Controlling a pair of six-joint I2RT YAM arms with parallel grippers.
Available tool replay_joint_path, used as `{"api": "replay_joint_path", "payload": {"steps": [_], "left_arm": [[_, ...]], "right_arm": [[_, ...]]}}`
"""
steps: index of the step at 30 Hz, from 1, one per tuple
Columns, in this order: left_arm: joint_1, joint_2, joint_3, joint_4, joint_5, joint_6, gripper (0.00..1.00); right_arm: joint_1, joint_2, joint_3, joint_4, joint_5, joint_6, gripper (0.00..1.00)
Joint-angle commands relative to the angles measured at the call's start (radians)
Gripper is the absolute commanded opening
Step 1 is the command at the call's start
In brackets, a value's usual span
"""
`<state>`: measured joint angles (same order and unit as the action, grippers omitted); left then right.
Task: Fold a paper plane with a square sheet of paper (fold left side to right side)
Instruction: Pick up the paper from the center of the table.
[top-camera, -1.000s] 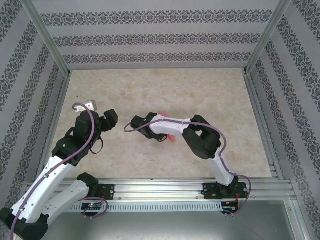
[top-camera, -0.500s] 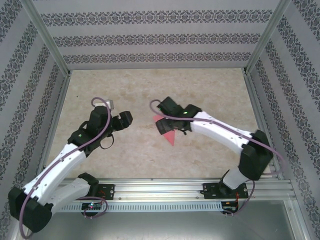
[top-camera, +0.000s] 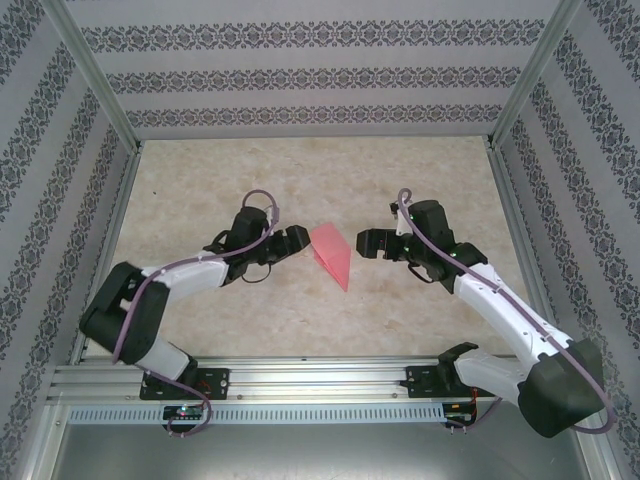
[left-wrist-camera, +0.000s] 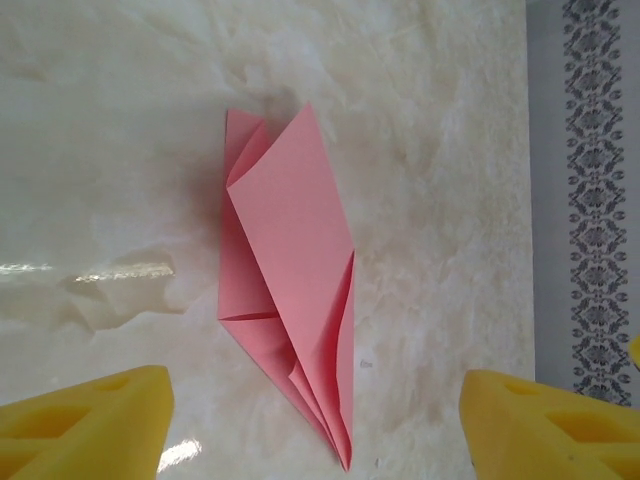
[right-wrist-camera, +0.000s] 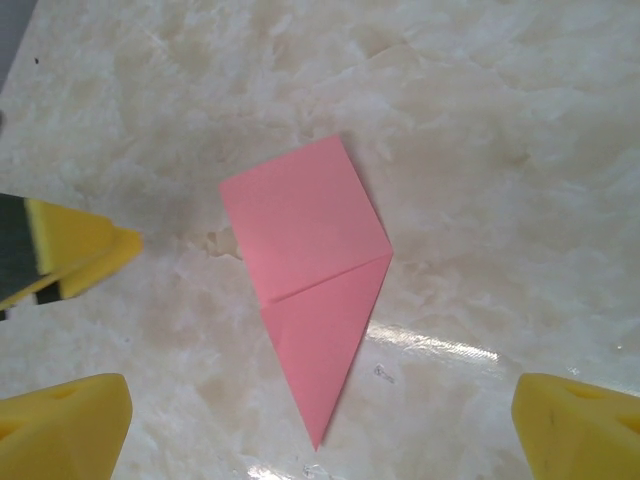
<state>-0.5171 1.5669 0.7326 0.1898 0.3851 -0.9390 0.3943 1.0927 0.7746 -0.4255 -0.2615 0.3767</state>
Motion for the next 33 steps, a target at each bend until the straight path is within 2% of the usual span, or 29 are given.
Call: {"api": "replay_joint_path", "payload": {"steps": [1,5,11,14,19,25,28,33], "left_arm": [[-0.019,0.089,0.045,0.163,0.063,-0.064,0.72],[-0.031,0.188,0.081,0.217,0.079,-0.094,0.68],[-0.046,0.281,0.148,0.235,0.094,-0.107,0.55],[-0.050,0.307,0.173,0.225,0.096,-0.103,0.46],[-0.051,0.329,0.200,0.216,0.110,-0.085,0.25],[-0.045,0.257,0.181,0.184,0.144,-0.013,0.06],[-0.033,0.182,0.164,0.159,0.181,0.048,0.02],[-0.007,0.034,0.132,0.067,0.223,0.169,0.00]], "right_arm": [[-0.020,-0.025,-0.025,0.069,-0.092,0.025,0.98],[-0.037,-0.036,-0.044,0.076,-0.111,0.020,0.98],[-0.054,-0.040,-0.078,0.093,-0.136,0.018,0.98],[-0.062,-0.040,-0.089,0.097,-0.144,0.015,0.98],[-0.100,-0.039,-0.110,0.129,-0.203,0.030,0.98],[-0.171,-0.062,-0.147,0.221,-0.326,0.081,0.98],[-0.224,-0.051,-0.147,0.249,-0.390,0.064,0.98],[-0.312,-0.010,-0.179,0.479,-0.548,0.122,0.96]]}}
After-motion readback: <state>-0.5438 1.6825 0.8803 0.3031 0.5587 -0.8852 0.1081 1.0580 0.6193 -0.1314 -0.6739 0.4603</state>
